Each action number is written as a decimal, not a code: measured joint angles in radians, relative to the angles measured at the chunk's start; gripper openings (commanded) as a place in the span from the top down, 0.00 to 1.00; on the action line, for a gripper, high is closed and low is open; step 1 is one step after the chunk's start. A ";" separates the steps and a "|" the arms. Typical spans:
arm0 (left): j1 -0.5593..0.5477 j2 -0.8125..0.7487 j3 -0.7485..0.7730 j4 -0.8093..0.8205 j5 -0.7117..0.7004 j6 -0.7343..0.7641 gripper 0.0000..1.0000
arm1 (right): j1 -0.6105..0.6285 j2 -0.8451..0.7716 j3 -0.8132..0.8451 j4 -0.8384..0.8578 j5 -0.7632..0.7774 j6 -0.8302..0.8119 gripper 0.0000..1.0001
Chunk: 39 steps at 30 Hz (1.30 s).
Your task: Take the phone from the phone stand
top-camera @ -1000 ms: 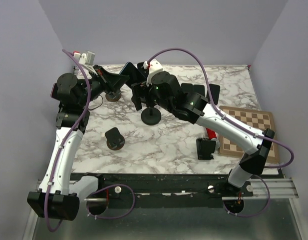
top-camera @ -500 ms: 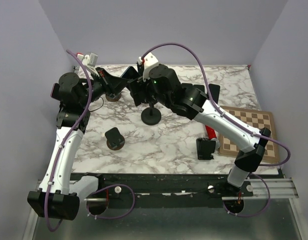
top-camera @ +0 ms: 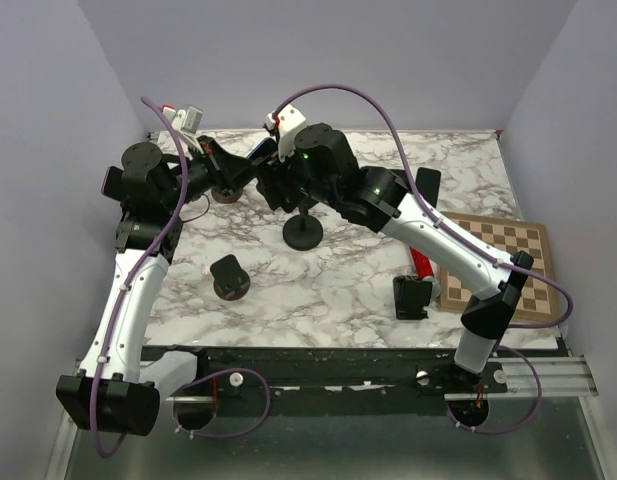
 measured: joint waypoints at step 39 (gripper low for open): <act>0.083 -0.015 0.001 -0.029 -0.071 -0.011 0.01 | -0.680 -0.300 -0.361 0.068 0.061 0.206 0.99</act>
